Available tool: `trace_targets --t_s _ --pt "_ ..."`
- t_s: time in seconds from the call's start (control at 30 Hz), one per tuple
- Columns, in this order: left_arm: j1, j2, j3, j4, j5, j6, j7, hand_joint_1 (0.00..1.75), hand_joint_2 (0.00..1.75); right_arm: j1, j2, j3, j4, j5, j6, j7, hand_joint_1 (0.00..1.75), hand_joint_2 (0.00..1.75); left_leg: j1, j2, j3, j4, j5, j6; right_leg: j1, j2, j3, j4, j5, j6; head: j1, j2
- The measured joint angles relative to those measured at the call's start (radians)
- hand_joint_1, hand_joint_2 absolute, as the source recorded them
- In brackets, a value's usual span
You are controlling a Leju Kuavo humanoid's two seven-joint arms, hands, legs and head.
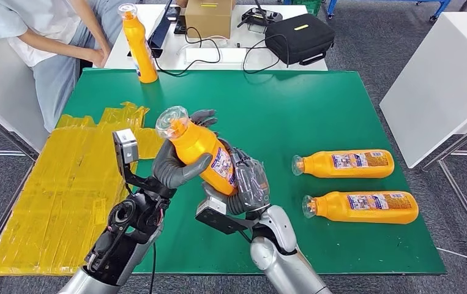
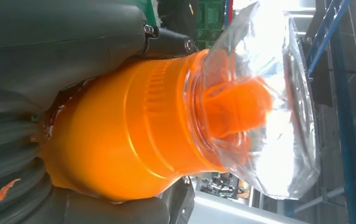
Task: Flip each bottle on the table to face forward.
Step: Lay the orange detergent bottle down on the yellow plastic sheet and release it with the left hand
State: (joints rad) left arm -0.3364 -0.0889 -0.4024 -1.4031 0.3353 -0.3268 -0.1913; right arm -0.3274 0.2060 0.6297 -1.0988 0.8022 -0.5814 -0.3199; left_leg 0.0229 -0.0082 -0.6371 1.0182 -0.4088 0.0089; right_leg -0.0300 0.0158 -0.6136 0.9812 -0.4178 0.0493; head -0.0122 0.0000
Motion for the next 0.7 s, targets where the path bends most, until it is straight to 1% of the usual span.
trace_targets --t_s 0.43,0.5,0.53,0.57,0.63,0.67,0.7 --pt "-0.003 0.0 0.006 0.013 0.002 0.0 -0.001 1.75 1.75 0.0 -0.001 0.009 0.007 -0.001 -0.002 0.012 1.75 1.75 0.0 0.0 0.0 0.0 0.0 0.0 0.0 0.0 0.0 0.0 0.0 0.0 0.0 0.0" --pt "-0.003 0.0 0.006 0.013 0.001 0.002 -0.001 1.75 1.75 0.0 -0.002 0.01 0.004 -0.001 -0.003 0.016 1.61 1.75 0.0 0.0 0.0 0.0 0.0 0.0 0.0 0.0 0.0 0.0 0.0 0.0 0.0 0.0" --pt "-0.003 -0.001 0.006 0.013 0.001 0.005 -0.001 1.75 1.75 0.0 -0.004 0.011 0.002 -0.001 -0.005 0.018 1.22 1.75 0.0 0.0 0.0 0.0 0.0 0.0 0.0 0.0 0.0 0.0 0.0 0.0 0.0 0.0" --pt "-0.004 -0.002 0.006 0.013 -0.001 0.008 -0.001 1.75 1.75 0.001 -0.005 0.011 -0.001 -0.002 -0.009 0.021 0.78 1.75 0.0 0.0 0.0 0.0 0.0 0.0 0.0 0.0 0.0 0.0 0.0 0.0 0.0 0.0" --pt "-0.006 -0.006 0.007 0.013 -0.008 0.021 -0.001 1.75 1.75 0.004 -0.011 0.012 -0.011 -0.005 -0.019 0.027 0.04 1.75 0.0 0.0 0.0 0.0 0.0 0.0 0.0 0.0 0.0 0.0 0.0 0.0 0.0 0.0" --pt "-0.008 -0.009 0.007 0.013 -0.014 0.029 -0.001 1.75 1.75 0.008 -0.014 0.012 -0.019 -0.008 -0.025 0.029 0.0 1.75 0.0 0.0 0.0 0.0 0.0 0.0 0.0 0.0 0.0 0.0 0.0 0.0 0.0 0.0" --pt "-0.01 -0.012 0.007 0.012 -0.021 0.039 -0.001 1.75 1.75 0.013 -0.017 0.012 -0.027 -0.012 -0.031 0.03 0.0 1.75 0.0 0.0 0.0 0.0 0.0 0.0 0.0 0.0 0.0 0.0 0.0 0.0 0.0 0.0"
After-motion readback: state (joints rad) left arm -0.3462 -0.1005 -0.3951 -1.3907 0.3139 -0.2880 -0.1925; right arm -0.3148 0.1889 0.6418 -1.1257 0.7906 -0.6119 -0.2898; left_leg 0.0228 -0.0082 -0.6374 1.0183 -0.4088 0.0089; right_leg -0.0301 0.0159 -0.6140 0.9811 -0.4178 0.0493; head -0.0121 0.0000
